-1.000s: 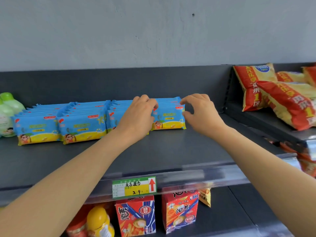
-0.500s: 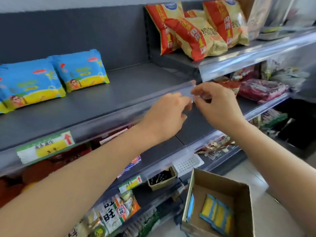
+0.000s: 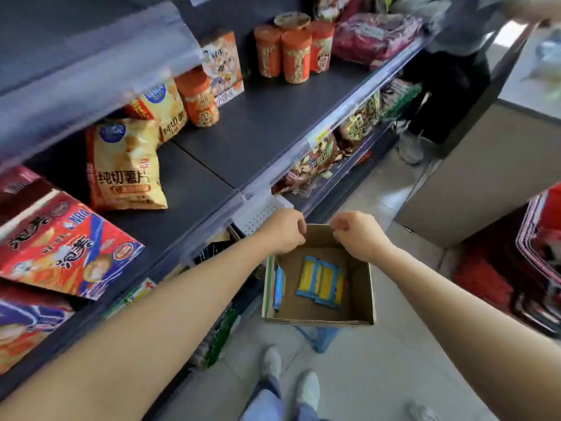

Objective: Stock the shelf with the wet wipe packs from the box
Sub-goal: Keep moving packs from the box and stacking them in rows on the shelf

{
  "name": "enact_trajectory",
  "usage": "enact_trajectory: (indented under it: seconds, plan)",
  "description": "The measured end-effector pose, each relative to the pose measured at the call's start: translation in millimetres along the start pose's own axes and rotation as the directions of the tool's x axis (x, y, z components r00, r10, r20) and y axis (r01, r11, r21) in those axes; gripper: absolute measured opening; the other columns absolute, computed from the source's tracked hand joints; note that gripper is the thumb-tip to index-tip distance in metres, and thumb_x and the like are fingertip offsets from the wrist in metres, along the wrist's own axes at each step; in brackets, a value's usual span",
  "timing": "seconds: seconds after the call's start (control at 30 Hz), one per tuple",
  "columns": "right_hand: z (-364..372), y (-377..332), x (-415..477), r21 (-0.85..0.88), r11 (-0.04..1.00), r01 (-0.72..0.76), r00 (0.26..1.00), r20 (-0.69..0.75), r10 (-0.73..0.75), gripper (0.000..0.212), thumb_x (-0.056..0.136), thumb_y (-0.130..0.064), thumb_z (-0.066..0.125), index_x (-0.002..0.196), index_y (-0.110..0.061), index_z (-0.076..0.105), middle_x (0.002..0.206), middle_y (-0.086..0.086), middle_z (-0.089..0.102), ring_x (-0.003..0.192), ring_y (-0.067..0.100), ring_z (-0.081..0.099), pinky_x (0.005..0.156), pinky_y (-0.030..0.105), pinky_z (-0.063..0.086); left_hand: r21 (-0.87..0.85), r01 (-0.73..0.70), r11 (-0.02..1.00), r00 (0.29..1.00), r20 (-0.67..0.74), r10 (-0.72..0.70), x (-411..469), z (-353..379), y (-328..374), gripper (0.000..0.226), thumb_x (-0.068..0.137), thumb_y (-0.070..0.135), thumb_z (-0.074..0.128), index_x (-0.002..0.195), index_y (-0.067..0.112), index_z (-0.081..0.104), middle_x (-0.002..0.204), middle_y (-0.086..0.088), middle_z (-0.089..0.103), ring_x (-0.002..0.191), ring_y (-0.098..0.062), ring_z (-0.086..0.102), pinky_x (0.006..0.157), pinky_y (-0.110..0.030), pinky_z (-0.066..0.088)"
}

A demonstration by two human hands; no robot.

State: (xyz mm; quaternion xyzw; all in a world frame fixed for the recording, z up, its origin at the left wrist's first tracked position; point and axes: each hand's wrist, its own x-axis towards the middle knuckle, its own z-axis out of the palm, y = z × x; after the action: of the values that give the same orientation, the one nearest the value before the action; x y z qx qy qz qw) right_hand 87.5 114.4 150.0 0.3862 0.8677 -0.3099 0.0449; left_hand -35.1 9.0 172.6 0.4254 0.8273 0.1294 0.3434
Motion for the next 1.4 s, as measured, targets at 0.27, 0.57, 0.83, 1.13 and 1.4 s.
enact_trajectory:
  seconds: [0.27,0.57,0.83,1.13,1.4]
  plan:
    - [99.2,77.5,59.7,-0.001,0.978,-0.209,0.955,0.213,0.205,0.036,0.090,-0.006,0.049,0.125,-0.012,0.057,0.122,0.011,0.062,0.110,0.028,0.059,0.093,0.036,0.051,0.081,0.312,0.946,0.927,0.193,-0.322,101.6,102.9,-73.6,0.033,0.091,0.005,0.051,0.063,0.013,0.036,0.068,-0.003,0.038,0.058,-0.015,0.039,0.053,-0.027,0.033]
    - [206.5,137.1,105.5,-0.128,0.954,-0.272,0.893,0.335,0.300,0.054,0.087,-0.006,0.050,0.140,-0.015,0.039,0.138,0.012,0.047,0.125,0.030,0.046,0.098,0.034,0.045,0.332,0.329,0.884,0.885,0.217,-0.411,157.3,193.6,-123.2,0.054,0.085,-0.007,0.052,0.135,-0.002,0.033,0.140,-0.022,0.031,0.126,-0.035,0.041,0.102,-0.039,0.042]
    - [264.6,154.3,154.1,-0.334,0.933,-0.135,0.871,0.408,0.272,0.082,0.083,-0.009,0.064,0.148,-0.019,0.015,0.155,0.002,0.013,0.143,0.032,0.008,0.112,0.044,0.029,0.852,-0.155,0.500,0.902,0.329,-0.280,195.9,218.5,-144.8,0.049,0.091,0.024,0.050,0.137,0.007,0.044,0.140,-0.012,0.043,0.132,-0.031,0.026,0.104,-0.037,0.028]
    - [288.6,161.6,174.2,-0.489,0.869,-0.071,0.935,0.270,0.228,0.077,0.078,-0.010,0.067,0.142,-0.015,0.024,0.140,0.012,0.034,0.131,0.033,0.028,0.106,0.047,0.026,0.843,-0.095,0.529,0.852,0.344,-0.395,215.5,222.4,-145.5,0.047,0.088,0.024,0.053,0.132,0.012,0.050,0.140,-0.013,0.044,0.132,-0.033,0.029,0.106,-0.038,0.023]
    - [233.8,149.8,180.6,-0.167,0.934,-0.316,0.894,0.276,0.352,0.047,0.083,-0.011,0.056,0.128,-0.025,0.054,0.133,0.007,0.053,0.132,0.029,0.038,0.109,0.042,0.027,0.428,0.168,0.888,0.914,0.269,-0.303,192.3,184.6,-120.4,0.042,0.082,-0.001,0.057,0.122,0.000,0.045,0.123,-0.016,0.057,0.114,-0.034,0.057,0.082,-0.035,0.047]
